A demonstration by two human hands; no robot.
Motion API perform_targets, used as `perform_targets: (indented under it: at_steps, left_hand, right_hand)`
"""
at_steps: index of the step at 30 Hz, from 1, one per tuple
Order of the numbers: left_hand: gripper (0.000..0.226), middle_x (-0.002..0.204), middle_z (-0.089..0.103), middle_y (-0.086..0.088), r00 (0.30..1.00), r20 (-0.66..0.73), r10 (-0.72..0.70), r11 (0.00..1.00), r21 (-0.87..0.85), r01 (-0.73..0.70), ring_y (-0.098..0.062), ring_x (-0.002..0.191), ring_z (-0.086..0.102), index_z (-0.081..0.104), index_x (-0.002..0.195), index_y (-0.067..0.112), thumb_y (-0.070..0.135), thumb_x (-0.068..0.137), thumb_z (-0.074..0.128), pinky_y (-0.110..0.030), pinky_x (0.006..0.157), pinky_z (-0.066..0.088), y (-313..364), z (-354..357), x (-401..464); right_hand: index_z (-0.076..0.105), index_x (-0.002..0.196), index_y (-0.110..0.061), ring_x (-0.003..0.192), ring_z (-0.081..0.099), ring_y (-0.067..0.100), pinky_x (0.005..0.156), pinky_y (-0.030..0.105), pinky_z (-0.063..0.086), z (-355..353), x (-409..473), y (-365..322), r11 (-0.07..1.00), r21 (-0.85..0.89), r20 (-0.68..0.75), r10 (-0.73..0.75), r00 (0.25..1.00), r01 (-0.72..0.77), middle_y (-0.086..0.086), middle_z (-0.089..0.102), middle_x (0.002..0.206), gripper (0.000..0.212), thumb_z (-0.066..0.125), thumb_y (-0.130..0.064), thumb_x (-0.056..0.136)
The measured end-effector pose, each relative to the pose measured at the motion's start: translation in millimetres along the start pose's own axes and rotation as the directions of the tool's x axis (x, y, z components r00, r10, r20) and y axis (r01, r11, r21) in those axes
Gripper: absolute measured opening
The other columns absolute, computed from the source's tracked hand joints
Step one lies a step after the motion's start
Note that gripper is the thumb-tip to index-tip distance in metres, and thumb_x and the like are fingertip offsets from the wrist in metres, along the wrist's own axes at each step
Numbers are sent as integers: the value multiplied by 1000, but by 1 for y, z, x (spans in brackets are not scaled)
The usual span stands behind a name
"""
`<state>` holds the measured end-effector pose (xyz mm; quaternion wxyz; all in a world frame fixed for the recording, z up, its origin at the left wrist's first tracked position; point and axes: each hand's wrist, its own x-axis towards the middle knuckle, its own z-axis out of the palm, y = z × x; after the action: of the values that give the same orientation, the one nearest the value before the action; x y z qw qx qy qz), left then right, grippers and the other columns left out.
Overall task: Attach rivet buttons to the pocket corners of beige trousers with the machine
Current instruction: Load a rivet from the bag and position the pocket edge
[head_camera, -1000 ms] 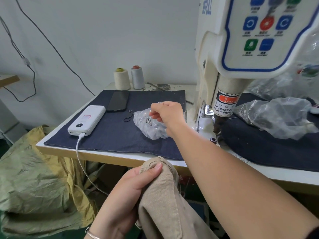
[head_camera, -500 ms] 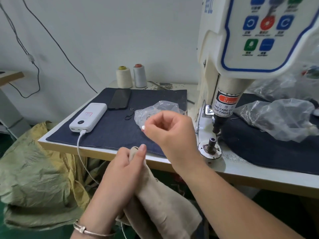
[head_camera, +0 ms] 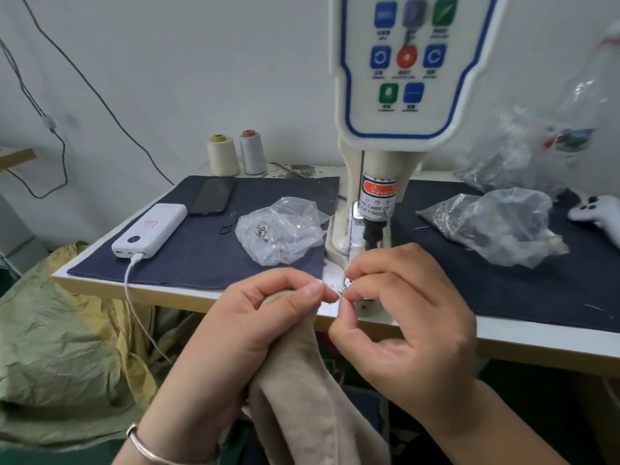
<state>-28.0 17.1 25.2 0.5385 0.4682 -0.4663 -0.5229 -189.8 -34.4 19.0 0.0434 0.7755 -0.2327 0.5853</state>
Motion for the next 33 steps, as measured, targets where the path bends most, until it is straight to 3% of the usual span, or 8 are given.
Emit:
perform_targets:
  at_steps: [5,14,22,25,29,33]
  left_hand:
    - [31,90,75,-14,997,46,-69,997,27,68,-19,82,68,78,86,11,37,70,80,-26,75,54,-2,23,-2]
    - [29,97,73,-25,996,27,-80,996,43,78,-22,83,67,79,87,11,35,72,75,-33,80,51,-2,51,2]
    - [26,79,68,-23,994,-34,-101,993,-64,99,-24,71,63,77,83,2,19,64,82,-25,60,54,-6,60,6]
    - [26,76,68,-22,992,-70,-103,989,-113,94,-24,67,63,76,82,1,22,66,72,-25,57,54,-6,62,6]
    - [19,79,70,-21,987,-110,-116,988,-119,103,-24,70,64,77,81,4,18,71,70,-26,60,55,-8,62,6]
    - [12,84,73,-16,984,-138,-113,992,-66,105,-23,77,64,78,79,7,13,84,68,-29,69,54,-12,60,7]
  right_hand:
    - [65,61,2,66,55,29,64,33,45,-18,-6,10,996,-50,13,-70,997,71,15,64,75,13,68,4,74]
    - [64,62,2,70,56,27,67,32,48,-38,-11,23,984,-117,65,-125,990,132,14,65,79,13,64,4,75]
    - [65,63,2,69,55,27,63,35,47,-41,-11,28,965,-182,108,-170,979,188,14,66,82,17,64,2,79]
    - [67,65,3,70,55,28,64,35,47,-39,-13,27,967,-185,100,-161,982,178,15,66,83,17,66,1,81]
    - [70,69,3,73,57,27,67,32,47,-37,-19,23,994,-98,65,-50,997,56,14,65,82,11,71,0,79]
    - [73,73,-1,75,58,18,65,26,46,-38,-22,20,961,142,66,229,971,-236,6,64,82,5,77,-3,76]
